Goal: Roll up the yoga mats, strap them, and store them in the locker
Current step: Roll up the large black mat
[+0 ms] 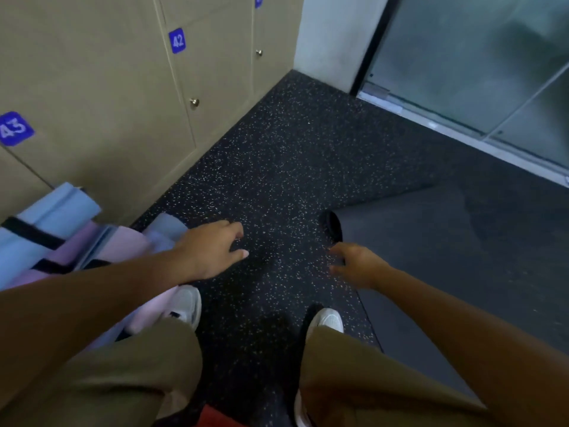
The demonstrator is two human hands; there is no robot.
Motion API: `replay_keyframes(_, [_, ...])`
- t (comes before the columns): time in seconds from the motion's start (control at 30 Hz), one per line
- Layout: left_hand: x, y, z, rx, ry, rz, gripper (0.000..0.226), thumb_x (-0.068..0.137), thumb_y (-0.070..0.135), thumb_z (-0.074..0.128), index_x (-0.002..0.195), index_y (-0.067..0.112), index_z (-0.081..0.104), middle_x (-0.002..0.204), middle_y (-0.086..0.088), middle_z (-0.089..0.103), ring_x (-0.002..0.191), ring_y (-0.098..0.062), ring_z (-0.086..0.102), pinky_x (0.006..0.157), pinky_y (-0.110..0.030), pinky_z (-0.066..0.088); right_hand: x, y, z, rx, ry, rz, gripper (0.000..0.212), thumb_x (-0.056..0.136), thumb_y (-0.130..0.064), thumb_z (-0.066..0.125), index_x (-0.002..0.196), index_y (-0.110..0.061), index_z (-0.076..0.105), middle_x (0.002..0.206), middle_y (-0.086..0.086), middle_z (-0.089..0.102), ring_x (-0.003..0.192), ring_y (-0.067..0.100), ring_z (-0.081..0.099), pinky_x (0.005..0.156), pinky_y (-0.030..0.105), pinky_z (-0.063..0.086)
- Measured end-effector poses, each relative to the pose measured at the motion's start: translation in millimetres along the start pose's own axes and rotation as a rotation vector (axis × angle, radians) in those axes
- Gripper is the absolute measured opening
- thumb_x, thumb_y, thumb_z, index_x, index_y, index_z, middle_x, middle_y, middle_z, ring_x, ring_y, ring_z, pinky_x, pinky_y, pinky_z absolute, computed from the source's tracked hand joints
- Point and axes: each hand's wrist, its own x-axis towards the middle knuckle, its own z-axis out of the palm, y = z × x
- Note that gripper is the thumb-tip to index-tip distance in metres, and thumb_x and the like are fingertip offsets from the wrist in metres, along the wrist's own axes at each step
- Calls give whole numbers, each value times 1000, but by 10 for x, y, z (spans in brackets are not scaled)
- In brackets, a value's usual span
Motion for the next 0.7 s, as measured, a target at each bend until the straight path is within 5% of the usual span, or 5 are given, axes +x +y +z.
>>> replay_keyframes(0.43, [1136, 280, 948, 6, -144, 7, 42, 99, 53, 56, 133, 28, 52, 127, 6, 59, 111, -15, 59, 93, -40, 54, 1596, 1015, 442, -269, -140, 210, 68, 105, -38, 52, 161, -38, 15, 160, 20, 21, 142, 44, 33, 112, 54, 42])
replay_keyframes(0.7, [1492, 288, 1432, -48, -195, -7, 43, 99, 54, 56, 133, 29, 53, 130, 7, 60, 112, -15, 61, 94, -42, 54, 2179, 1288, 1104, -235, -205, 317, 76, 107, -43, 46, 161, -41, -8, 160, 27, -31, 153, 49, 6, 117, 58, 34])
